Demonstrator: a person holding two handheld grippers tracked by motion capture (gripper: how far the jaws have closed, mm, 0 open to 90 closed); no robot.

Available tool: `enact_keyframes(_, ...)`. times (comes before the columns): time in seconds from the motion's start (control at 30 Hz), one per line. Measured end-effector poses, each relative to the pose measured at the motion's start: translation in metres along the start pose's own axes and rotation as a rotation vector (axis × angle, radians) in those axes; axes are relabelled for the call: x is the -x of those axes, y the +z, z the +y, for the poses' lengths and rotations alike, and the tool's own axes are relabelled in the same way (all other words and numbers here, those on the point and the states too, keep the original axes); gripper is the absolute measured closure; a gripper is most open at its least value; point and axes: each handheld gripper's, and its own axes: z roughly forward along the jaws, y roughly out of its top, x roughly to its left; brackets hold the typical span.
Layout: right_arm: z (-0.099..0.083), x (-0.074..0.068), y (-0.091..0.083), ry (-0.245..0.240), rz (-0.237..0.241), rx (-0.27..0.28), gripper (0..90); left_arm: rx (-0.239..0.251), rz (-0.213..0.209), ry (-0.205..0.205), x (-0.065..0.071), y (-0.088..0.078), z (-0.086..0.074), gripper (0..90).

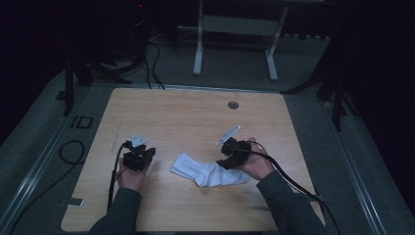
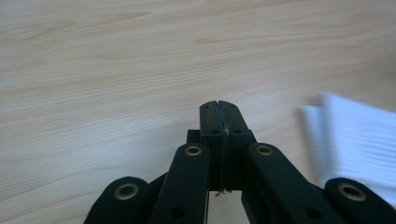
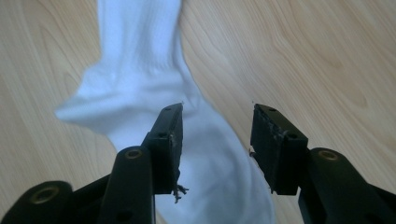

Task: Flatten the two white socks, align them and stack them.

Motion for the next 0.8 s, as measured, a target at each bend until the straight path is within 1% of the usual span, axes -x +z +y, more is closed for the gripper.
enact_keyframes(0.03, -0.003, 0.002, -0.001, 0.012, -0.006, -0.001, 54.5, 0.002, -0.014, 0.019, 0.007, 0.0, 0.001, 89.9)
enact_keyframes(0.07, -0.003, 0.002, -0.001, 0.012, -0.006, -0.001, 54.5, 0.002, -0.014, 0.019, 0.007, 0.0, 0.001, 89.9)
enact_keyframes(0.1, -0.006, 0.004, -0.002, 0.022, -0.007, 0.0, 54.9, 0.002, -0.014, 0.019, 0.007, 0.0, 0.001, 89.9)
enact_keyframes(0.13, -0.011, 0.008, -0.005, 0.043, -0.016, -0.001, 56.1, -0.003, -0.043, 0.081, 0.029, 0.002, 0.002, 89.8)
enact_keyframes(0.2, -0.016, 0.011, -0.007, 0.063, -0.028, 0.004, 59.8, 0.0, -0.062, 0.114, 0.039, 0.003, 0.003, 89.8)
enact_keyframes(0.3, -0.021, 0.013, -0.009, 0.09, -0.039, 0.0, 61.5, 0.008, -0.089, 0.141, 0.05, 0.005, 0.003, 89.8)
enact_keyframes(0.37, -0.025, 0.014, -0.008, 0.099, -0.036, -0.007, 61.6, 0.007, -0.093, 0.157, 0.054, 0.007, 0.003, 89.8)
enact_keyframes(0.4, -0.027, 0.015, -0.007, 0.104, -0.034, -0.011, 61.7, -0.003, -0.095, 0.164, 0.055, 0.009, 0.002, 89.8)
enact_keyframes(0.57, -0.037, 0.014, 0.002, 0.121, -0.014, -0.04, 61.7, -0.019, -0.105, 0.171, 0.057, 0.017, -0.003, 89.8)
enact_keyframes(0.67, -0.04, 0.015, 0.005, 0.132, -0.014, -0.053, 61.8, -0.025, -0.107, 0.169, 0.058, 0.02, -0.005, 89.7)
enact_keyframes(0.73, -0.044, 0.017, 0.01, 0.148, -0.009, -0.063, 61.6, -0.056, -0.089, 0.189, 0.06, 0.028, -0.009, 89.7)
enact_keyframes(0.77, -0.044, 0.017, 0.01, 0.148, -0.009, -0.063, 61.6, -0.056, -0.089, 0.189, 0.06, 0.028, -0.009, 89.8)
enact_keyframes(0.8, -0.046, 0.019, 0.013, 0.158, -0.002, -0.071, 61.5, -0.064, -0.088, 0.188, 0.06, 0.03, -0.01, 89.8)
